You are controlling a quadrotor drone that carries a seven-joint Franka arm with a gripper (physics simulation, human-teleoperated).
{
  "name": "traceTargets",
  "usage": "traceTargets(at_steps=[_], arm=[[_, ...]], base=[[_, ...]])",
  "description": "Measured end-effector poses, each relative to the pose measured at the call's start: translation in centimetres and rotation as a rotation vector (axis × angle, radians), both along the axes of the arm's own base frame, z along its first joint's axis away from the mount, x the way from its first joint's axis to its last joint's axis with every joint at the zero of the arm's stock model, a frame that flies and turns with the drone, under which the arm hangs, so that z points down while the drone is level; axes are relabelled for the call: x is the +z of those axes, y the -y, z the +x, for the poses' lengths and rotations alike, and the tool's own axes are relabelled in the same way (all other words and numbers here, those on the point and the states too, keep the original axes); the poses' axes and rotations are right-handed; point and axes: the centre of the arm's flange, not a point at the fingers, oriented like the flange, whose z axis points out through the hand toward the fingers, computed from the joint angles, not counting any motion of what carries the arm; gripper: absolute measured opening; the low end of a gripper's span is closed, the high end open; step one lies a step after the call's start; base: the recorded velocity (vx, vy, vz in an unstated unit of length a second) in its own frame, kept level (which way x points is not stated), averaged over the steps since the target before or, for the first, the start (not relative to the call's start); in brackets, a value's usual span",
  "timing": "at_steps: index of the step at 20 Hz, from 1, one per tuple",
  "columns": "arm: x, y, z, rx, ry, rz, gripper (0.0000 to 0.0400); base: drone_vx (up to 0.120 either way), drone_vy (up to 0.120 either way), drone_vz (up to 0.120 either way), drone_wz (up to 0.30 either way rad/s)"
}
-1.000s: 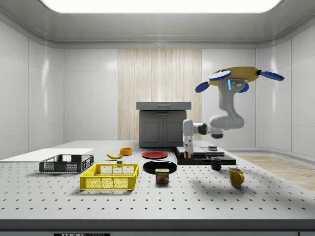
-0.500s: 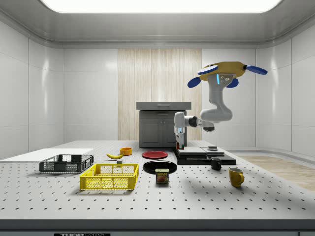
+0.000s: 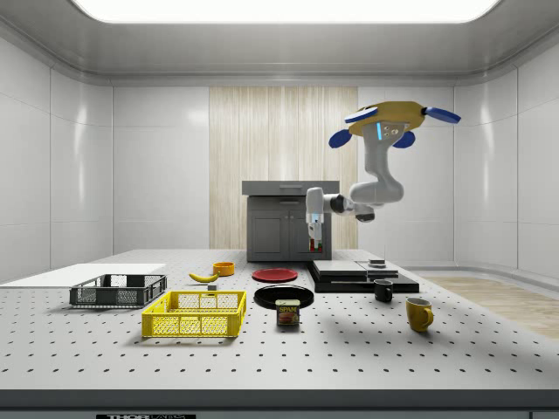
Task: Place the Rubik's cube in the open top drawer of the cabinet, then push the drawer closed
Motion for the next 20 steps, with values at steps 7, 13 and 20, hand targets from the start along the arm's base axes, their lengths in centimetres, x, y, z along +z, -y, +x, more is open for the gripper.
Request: traceTargets(at_steps=[7, 13, 20], arm=[[0.00, 0.00, 0.00, 0.000, 0.000, 0.000, 0.0325], [0.00, 0.00, 0.00, 0.000, 0.000, 0.000, 0.0325], [0.00, 0.00, 0.00, 0.000, 0.000, 0.000, 0.0325]], base=[[0.000, -0.074, 0.120, 0.000], [0.000, -0.120, 0.120, 0.000], [0.000, -0.097, 0.120, 0.000]])
